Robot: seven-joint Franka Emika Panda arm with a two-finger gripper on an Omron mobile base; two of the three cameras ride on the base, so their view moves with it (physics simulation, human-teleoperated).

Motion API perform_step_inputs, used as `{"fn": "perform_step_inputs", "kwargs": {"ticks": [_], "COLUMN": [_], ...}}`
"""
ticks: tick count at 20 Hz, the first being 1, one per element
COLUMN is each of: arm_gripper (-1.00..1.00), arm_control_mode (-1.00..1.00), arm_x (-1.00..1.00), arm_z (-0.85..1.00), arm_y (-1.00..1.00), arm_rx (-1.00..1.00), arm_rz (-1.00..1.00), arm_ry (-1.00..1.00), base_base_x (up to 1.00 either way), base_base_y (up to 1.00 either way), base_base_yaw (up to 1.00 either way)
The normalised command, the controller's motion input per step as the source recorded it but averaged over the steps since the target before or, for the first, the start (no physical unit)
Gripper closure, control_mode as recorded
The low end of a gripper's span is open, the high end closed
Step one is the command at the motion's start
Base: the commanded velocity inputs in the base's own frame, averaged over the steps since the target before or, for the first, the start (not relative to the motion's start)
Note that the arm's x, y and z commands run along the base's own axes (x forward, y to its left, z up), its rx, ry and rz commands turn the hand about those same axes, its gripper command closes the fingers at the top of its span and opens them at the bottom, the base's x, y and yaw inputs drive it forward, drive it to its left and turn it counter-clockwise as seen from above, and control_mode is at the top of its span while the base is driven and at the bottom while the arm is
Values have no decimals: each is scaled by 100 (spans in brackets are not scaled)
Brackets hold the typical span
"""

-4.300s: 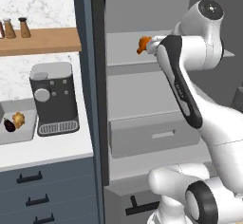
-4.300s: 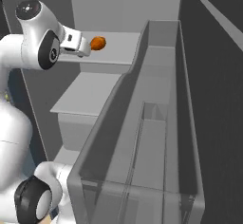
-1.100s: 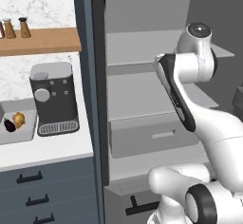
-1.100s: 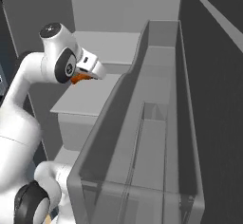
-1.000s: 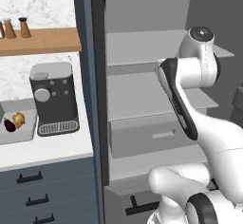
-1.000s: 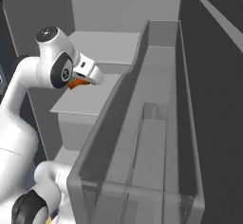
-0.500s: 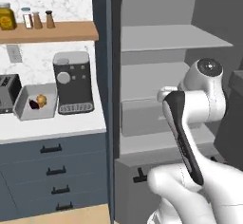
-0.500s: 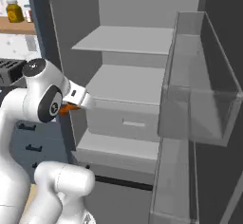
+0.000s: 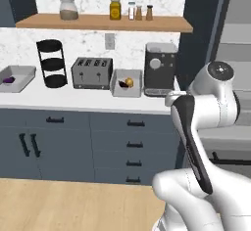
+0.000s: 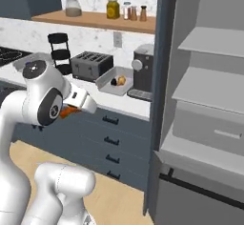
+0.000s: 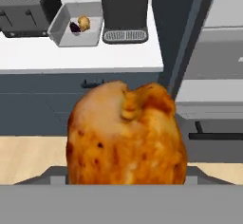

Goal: Place one eggplant and one chicken drumstick in each tupperware on the nearby counter, to pack two identical lunches.

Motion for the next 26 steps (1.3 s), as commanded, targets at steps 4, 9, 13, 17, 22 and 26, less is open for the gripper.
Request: {"fn": "perform_step_inputs", "kwargs": {"ticks": [4,9,13,17,22,26], "arm_gripper": [100,100,100,100,100,100], "arm_control_mode": [100,100,100,100,100,100], "arm_x": [0,0,0,0,0,0], "arm_z": [0,0,0,0,0,0], "arm_y": [0,0,0,0,0,0], "arm_rx": [0,0,0,0,0,0], "arm_rz": [0,0,0,0,0,0], "arm_ry": [0,0,0,0,0,0], "base_base_x": [40,97,100,100,100,100], "base_base_y": [100,100,100,100,100,91], "base_base_yaw": [39,25,7,0,-20,-42]}}
